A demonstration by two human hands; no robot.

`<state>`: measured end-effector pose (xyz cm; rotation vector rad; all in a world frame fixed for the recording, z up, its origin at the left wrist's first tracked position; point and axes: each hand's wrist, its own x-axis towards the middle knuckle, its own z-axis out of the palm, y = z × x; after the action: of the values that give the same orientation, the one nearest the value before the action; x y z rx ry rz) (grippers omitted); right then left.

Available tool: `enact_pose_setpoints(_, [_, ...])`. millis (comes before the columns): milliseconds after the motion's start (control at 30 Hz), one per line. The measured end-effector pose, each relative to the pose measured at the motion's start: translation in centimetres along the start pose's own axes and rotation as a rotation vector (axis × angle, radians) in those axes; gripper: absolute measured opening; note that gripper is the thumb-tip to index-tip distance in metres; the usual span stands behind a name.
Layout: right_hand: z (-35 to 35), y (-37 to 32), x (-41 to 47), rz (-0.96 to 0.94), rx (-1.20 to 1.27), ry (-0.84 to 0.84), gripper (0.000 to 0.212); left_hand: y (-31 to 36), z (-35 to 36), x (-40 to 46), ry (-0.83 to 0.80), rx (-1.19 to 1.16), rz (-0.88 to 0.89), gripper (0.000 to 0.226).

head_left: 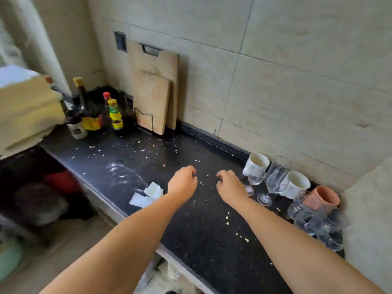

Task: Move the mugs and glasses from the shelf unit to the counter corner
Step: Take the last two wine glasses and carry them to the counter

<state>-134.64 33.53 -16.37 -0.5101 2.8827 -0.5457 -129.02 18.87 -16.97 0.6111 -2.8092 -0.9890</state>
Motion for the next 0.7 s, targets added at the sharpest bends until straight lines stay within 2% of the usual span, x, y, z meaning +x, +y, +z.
enact_pose_setpoints(233, [6.2,-11.0,-3.9,-0.317,-0.048,-0.207,0.031,-10.2,-6.0,-9.1,0.184,0.000,-0.342,0.029])
enact_pose_setpoints(533, [14.3,-27.0,-14.5,-0.694,-0.095,-0.359,0.032,-23.7,-15.5,-25.0,0.465,0.022,-0.602,0.022])
enact_pose_setpoints(700, [19.9,-36.5,-23.4,-0.799,-0.103,-0.401,0.036,-31.8,-21.2,-35.7,0.520,0.060,-0.700,0.026])
